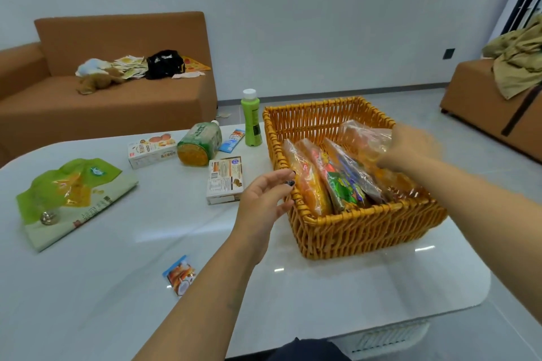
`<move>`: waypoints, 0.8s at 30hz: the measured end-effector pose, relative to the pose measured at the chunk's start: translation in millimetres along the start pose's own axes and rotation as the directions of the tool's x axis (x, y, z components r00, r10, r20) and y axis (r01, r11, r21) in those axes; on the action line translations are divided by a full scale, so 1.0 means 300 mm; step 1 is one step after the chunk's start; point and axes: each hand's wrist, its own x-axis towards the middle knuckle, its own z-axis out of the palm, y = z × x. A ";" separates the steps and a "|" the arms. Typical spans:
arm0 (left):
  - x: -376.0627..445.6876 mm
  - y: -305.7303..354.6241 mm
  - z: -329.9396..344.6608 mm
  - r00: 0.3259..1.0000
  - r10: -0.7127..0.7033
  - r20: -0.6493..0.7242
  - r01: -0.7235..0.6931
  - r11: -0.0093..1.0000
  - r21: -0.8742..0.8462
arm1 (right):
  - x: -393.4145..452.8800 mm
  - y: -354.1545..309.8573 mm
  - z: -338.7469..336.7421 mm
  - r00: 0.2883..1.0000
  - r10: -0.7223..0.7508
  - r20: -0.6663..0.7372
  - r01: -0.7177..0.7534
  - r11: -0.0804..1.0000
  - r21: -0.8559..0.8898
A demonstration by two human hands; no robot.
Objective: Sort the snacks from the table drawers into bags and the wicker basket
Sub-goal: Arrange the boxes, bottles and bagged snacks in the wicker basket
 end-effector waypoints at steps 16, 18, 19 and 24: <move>0.008 0.004 0.013 0.999 -0.010 0.033 0.010 1.000 0.000 | 0.077 -0.061 -0.039 0.984 0.175 0.034 -0.161 0.956 -0.246; 0.009 0.006 0.014 0.999 -0.013 0.041 0.013 1.000 0.003 | 0.074 -0.068 -0.021 0.988 0.155 0.014 -0.146 0.956 -0.253; 0.010 0.007 0.015 0.999 -0.015 0.042 0.015 1.000 0.004 | 0.066 -0.075 0.000 0.991 0.134 -0.001 -0.130 0.958 -0.256; 0.007 0.008 0.013 0.999 -0.009 0.051 0.008 1.000 0.012 | 0.020 -0.103 0.083 0.997 0.045 -0.062 -0.062 0.945 -0.320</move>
